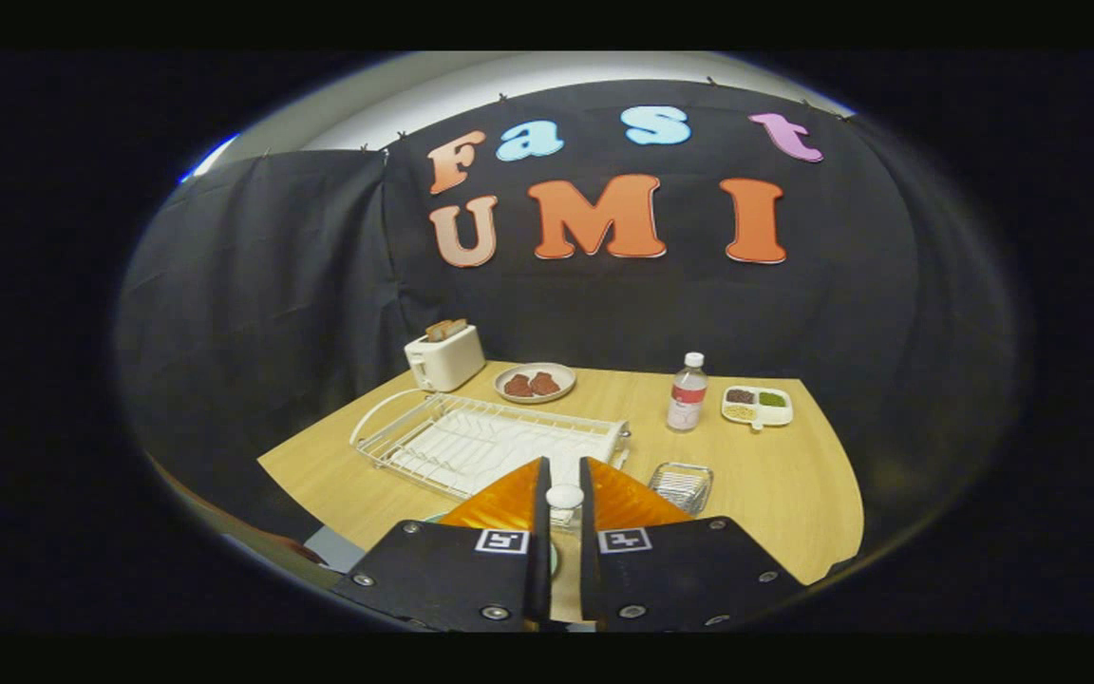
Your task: Take the plate from the dish rack, then take the spoon from the basket and place it into the plate.
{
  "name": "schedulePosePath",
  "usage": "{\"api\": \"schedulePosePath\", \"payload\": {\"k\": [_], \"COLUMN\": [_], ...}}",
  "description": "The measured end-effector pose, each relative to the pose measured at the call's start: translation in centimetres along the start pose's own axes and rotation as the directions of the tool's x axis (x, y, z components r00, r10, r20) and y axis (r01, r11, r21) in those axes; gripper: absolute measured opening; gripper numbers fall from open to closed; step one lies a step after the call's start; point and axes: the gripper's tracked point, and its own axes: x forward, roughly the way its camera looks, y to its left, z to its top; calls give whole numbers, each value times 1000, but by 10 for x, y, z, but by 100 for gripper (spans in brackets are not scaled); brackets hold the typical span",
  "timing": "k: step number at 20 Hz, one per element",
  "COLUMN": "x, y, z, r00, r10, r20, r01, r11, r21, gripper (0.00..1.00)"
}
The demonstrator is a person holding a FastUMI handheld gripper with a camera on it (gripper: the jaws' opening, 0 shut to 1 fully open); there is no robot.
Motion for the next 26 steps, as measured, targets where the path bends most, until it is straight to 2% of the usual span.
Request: {"api": "schedulePosePath", "payload": {"k": [3,9,16,22,26], "x": [16,44,72,77,73], "y": [32,67,97,115,104], "z": [-28,-68,-94,-105,-116], "r00": [992,968,955,950,949], "r10": [97,178,229,254,239], "r20": [-84,-177,-186,-182,-208], "r01": [-97,-188,-241,-271,-254], "r11": [995,981,970,959,966], "r21": [-4,-44,-44,-78,-48], "gripper": [12,12,13,15,17]}}
